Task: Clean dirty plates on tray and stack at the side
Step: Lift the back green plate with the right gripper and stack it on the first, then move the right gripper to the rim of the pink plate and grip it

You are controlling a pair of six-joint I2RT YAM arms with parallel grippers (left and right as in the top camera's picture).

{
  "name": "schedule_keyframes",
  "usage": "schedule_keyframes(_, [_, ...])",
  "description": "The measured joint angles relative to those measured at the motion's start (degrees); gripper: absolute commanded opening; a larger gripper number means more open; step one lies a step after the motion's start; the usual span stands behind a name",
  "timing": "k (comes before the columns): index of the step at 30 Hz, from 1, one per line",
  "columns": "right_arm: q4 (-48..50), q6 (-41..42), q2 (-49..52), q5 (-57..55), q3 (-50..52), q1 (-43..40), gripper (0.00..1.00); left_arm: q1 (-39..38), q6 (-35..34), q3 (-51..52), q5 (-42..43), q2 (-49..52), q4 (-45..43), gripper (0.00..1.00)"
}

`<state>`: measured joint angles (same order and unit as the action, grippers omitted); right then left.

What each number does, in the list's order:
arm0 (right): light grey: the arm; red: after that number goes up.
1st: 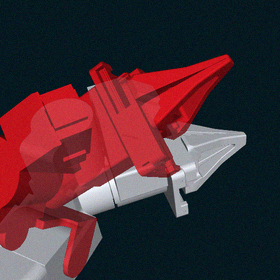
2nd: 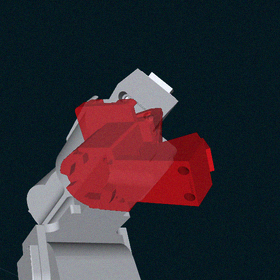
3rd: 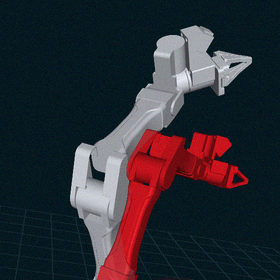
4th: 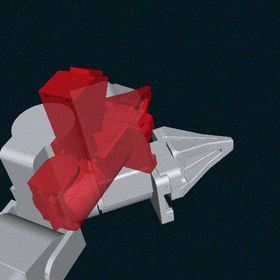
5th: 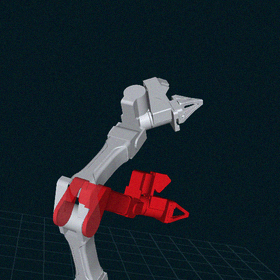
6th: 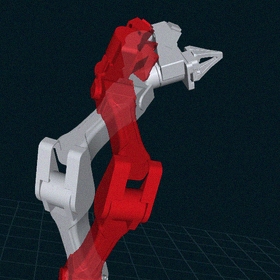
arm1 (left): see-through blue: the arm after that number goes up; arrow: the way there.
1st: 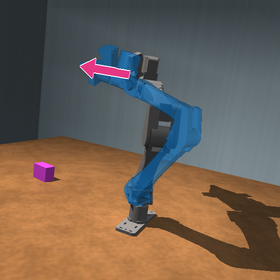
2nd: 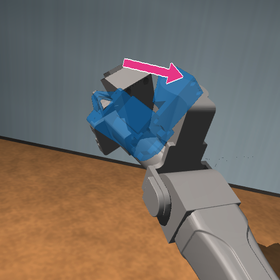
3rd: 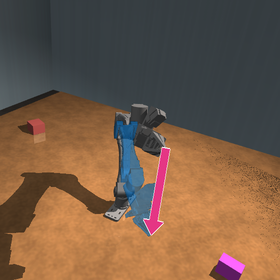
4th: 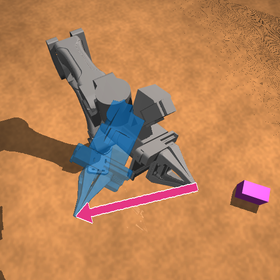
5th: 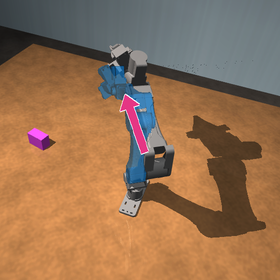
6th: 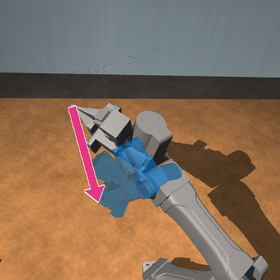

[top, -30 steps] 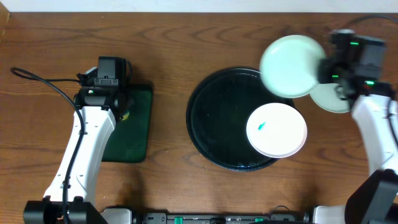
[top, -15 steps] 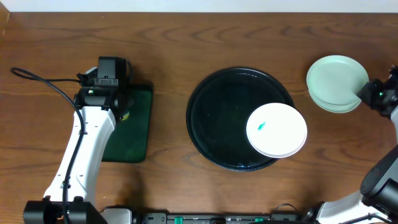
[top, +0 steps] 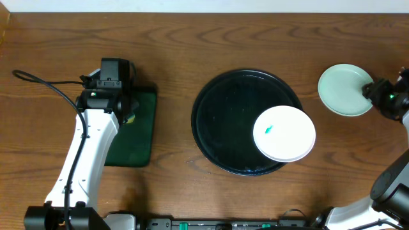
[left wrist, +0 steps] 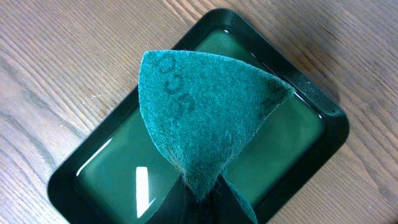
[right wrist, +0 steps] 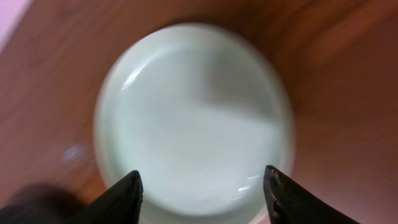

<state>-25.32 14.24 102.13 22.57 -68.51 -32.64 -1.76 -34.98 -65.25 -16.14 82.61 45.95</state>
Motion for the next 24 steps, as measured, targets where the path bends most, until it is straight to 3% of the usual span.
schedule_keyframes(5, [-11.3,-1.4,0.0,10.8,0.0,3.4,0.64,0.0,0.0,0.0,1.4,0.0,-0.1,0.07])
schedule_keyframes(10, [-20.9,-4.6,0.0,11.5,0.0,11.1,0.7,0.0,0.0,0.0,2.3,0.0,-0.3,0.07])
schedule_keyframes(17, [-31.7,-1.2,-2.5,-4.4,0.1,22.2,0.79,0.0,0.0,0.0,2.6,0.0,-0.4,0.08])
schedule_keyframes(24, [-36.6,6.3,-6.8,-16.8,0.1,31.6,0.77,0.0,0.0,0.0,2.6,0.0,-0.8,0.07])
